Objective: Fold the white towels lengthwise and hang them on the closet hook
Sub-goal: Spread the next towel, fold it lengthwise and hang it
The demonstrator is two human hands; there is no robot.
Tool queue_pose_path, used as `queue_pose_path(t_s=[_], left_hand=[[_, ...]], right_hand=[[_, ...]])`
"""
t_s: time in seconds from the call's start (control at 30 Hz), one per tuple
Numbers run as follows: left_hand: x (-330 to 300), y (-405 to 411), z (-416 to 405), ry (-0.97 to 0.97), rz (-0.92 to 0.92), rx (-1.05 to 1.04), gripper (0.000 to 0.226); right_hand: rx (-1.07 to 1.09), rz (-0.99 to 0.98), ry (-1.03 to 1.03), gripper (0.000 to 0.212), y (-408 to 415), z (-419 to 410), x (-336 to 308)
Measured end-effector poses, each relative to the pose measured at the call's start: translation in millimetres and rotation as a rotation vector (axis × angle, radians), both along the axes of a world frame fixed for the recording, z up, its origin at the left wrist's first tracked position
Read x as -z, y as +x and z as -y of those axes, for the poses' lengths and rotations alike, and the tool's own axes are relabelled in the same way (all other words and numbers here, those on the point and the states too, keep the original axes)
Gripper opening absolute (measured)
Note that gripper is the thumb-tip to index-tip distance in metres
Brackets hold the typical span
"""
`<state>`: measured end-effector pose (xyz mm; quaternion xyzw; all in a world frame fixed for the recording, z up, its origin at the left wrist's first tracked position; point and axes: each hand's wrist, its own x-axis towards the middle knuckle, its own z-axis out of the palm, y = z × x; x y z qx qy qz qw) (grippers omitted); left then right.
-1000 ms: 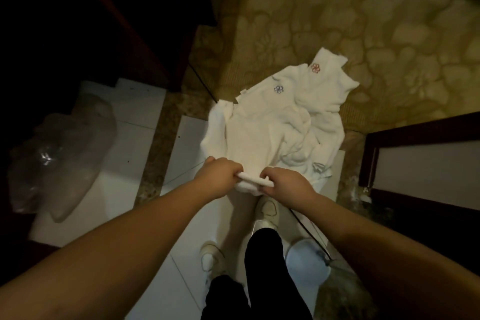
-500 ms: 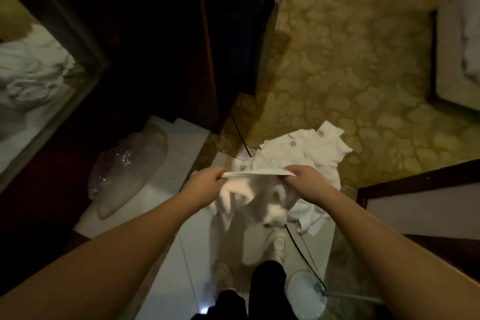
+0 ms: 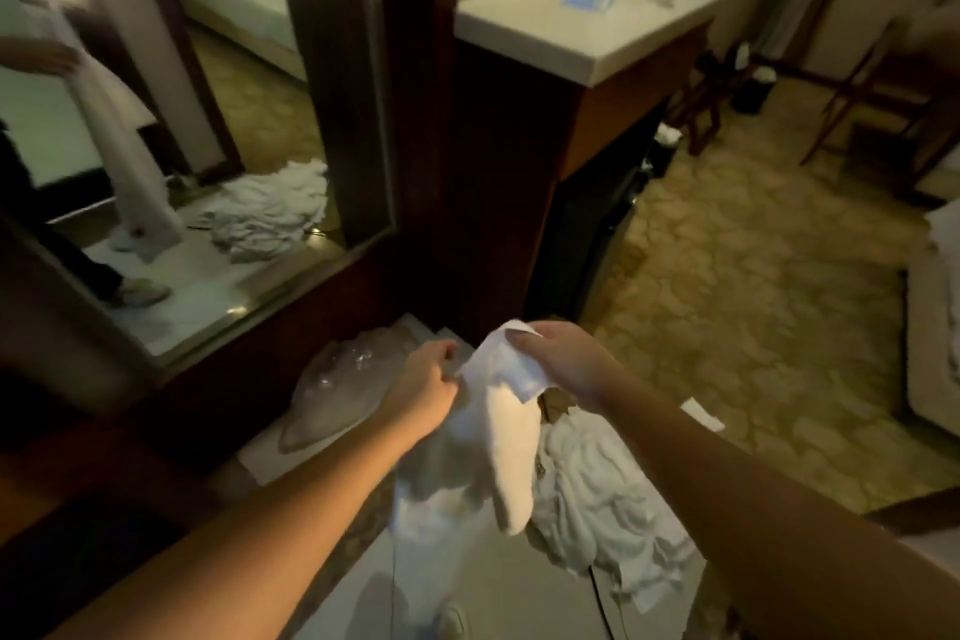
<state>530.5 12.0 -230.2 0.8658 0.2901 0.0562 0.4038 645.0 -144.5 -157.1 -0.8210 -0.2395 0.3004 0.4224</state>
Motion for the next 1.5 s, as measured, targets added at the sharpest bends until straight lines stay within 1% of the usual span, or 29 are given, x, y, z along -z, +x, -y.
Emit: queue_pose_path(t_s=[0.07, 0.13, 0.2, 0.23, 0.27, 0.33, 0.37, 0.43, 0.5, 0.53, 0.57, 0.63, 0.67, 0.7, 0.77, 0.83, 0.87, 0.97, 1.03, 1.07, 1.13, 1.2, 1.27, 1.33, 1.4, 1.5], left_hand=[[-26.4, -42.7, 16.4, 0.060, 0.093, -0.039, 0.041], [-50.2, -87.5, 33.2, 0.089, 0.130, -0.038, 0.041], [-70.1, -124.2, 50.0, -0.066, 0.136, -0.021, 0.047], [-78.7, -137.9, 55.7, -0.145, 0.177, -0.033, 0.051], [-87.3, -149.3, 59.3, -0.166, 0.230, -0.061, 0.051], [-105.1, -170.9, 60.7, -0.079, 0.302, -0.155, 0.039], [-115.3, -182.3, 60.2, -0.014, 0.320, -0.221, 0.031], [-133.8, -206.8, 56.4, 0.096, 0.324, -0.339, 0.017], [-152.6, -234.5, 52.0, 0.168, 0.321, -0.395, 0.009], [-161.4, -248.6, 50.2, 0.191, 0.327, -0.401, 0.009], [-168.7, -263.3, 48.2, 0.198, 0.344, -0.405, 0.012], [-184.7, -292.4, 42.8, 0.201, 0.383, -0.410, 0.025], [-191.3, -304.5, 40.1, 0.198, 0.405, -0.410, 0.028], [-199.0, -322.4, 37.6, 0.186, 0.431, -0.413, 0.027], [-213.5, -360.1, 34.5, 0.113, 0.492, -0.416, 0.019], [-227.7, -400.3, 31.4, 0.054, 0.523, -0.431, 0.017], [-233.7, -422.0, 29.2, 0.042, 0.534, -0.445, 0.016], [-249.7, -495.0, 20.0, 0.058, 0.563, -0.507, 0.014], [-257.6, -542.1, 14.9, 0.094, 0.527, -0.507, 0.010], [-260.9, -569.8, 11.6, 0.115, 0.491, -0.497, 0.010], [-267.4, -621.6, 4.9, 0.184, 0.382, -0.491, 0.012], [-271.2, -670.4, -3.4, 0.292, 0.281, -0.521, 0.013], [-269.0, -715.3, -12.5, 0.390, 0.202, -0.591, 0.016], [-261.5, -761.2, -20.7, 0.414, 0.114, -0.717, 0.023], [-251.9, -805.9, -29.2, 0.403, 0.048, -0.819, 0.026], [-246.2, -859.6, -43.2, 0.479, -0.081, -0.887, 0.023]], right_hand=[[-0.008, -0.053, 0.077, 0.021, -28.6, -6.2, -17.2], [-0.034, -0.114, 0.151, 0.017, -62.8, -10.8, -37.0], [-0.053, -0.102, 0.186, 0.015, -96.4, -17.8, -52.8], [-0.048, -0.093, 0.200, 0.015, -113.2, -21.8, -61.6], [-0.033, -0.085, 0.214, 0.014, -130.1, -25.1, -71.4], [-0.037, -0.083, 0.259, 0.010, -162.2, -29.2, -92.7], [-0.051, -0.088, 0.281, 0.014, -177.3, -30.2, -103.6], [-0.096, -0.094, 0.306, 0.019, -205.9, -31.8, -124.3], [-0.144, -0.064, 0.319, 0.017, -234.7, -35.3, -143.6], [-0.154, -0.053, 0.337, 0.017, -249.1, -37.0, -152.7], [-0.154, -0.038, 0.354, 0.022, -262.9, -38.7, -161.2], [-0.160, 0.027, 0.385, 0.041, -290.8, -43.1, -179.2], [-0.169, 0.063, 0.407, 0.046, -301.9, -45.1, -186.8], [-0.206, 0.094, 0.432, 0.046, -317.9, -47.1, -195.9], [-0.346, 0.124, 0.471, 0.034, -350.3, -50.6, -210.2], [-0.516, 0.169, 0.477, 0.024, -386.4, -54.6, -221.2], [-0.593, 0.205, 0.465, 0.024, -405.5, -56.3, -225.5], [-0.750, 0.332, 0.409, 0.034, -463.3, -64.3, -234.8], [-0.773, 0.414, 0.409, 0.023, -498.3, -71.1, -238.1], [-0.763, 0.448, 0.433, 0.017, -519.3, -76.0, -238.7], [-0.707, 0.522, 0.479, 0.011, -561.7, -85.7, -239.7], [-0.676, 0.578, 0.513, 0.011, -603.0, -95.7, -241.6], [-0.635, 0.593, 0.574, 0.010, -635.0, -106.3, -245.1], [-0.532, 0.575, 0.654, 0.010, -655.9, -114.1, -251.5], [-0.457, 0.552, 0.717, 0.016, -666.5, -121.1, -257.3], [-0.421, 0.601, 0.709, 0.026, -673.1, -133.3, -264.8]])
